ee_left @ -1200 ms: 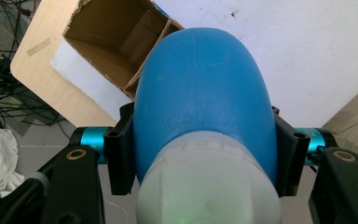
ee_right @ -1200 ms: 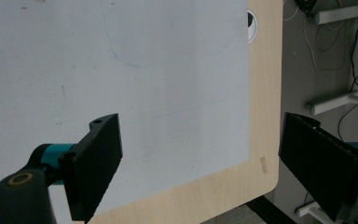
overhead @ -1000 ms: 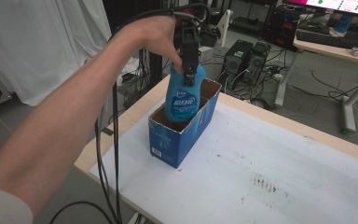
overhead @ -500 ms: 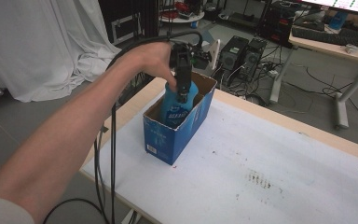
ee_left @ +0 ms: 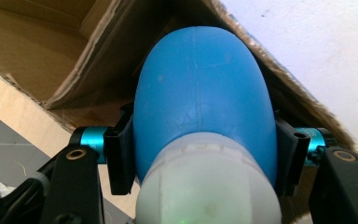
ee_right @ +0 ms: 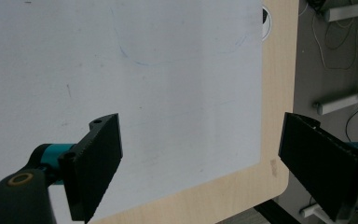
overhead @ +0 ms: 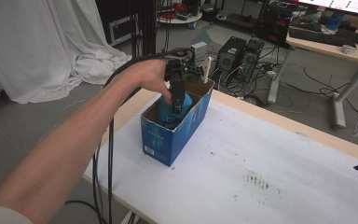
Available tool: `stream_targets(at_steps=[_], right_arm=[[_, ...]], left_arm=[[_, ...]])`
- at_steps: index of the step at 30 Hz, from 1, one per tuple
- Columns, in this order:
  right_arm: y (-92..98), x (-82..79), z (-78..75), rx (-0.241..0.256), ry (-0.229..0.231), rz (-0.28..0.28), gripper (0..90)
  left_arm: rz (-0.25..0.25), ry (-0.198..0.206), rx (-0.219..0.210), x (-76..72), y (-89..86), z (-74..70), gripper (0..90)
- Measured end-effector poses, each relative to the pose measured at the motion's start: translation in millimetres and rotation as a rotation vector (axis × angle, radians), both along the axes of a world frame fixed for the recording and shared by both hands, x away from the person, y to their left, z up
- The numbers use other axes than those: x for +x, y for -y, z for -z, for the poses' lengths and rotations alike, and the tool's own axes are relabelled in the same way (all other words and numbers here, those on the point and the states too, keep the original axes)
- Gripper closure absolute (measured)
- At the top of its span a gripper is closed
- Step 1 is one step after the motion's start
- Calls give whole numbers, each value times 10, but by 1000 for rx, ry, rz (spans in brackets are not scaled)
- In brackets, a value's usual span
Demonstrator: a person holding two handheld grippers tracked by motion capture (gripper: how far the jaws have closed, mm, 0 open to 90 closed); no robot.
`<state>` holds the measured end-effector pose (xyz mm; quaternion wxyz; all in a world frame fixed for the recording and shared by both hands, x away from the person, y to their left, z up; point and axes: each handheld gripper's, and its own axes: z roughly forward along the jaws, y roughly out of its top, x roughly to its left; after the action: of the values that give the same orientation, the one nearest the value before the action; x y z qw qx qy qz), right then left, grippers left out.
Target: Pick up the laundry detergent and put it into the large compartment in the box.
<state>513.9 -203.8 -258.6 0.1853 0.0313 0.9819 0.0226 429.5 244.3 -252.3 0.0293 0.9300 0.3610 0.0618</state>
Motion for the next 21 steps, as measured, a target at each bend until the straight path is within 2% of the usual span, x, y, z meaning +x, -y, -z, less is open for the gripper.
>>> stream_targets(at_steps=[15, 18, 21], right_arm=[[0, -5, 51, -6, -9, 2, 126], [0, 1, 63, -11, -11, -3, 126], [-6, -6, 68, -10, -11, 3, 126]], left_arm=[[9, 1, -8, -4, -48, 223, 379], [13, -2, 6, -9, -45, 270, 379], [16, 7, -5, -10, -44, 268, 379]])
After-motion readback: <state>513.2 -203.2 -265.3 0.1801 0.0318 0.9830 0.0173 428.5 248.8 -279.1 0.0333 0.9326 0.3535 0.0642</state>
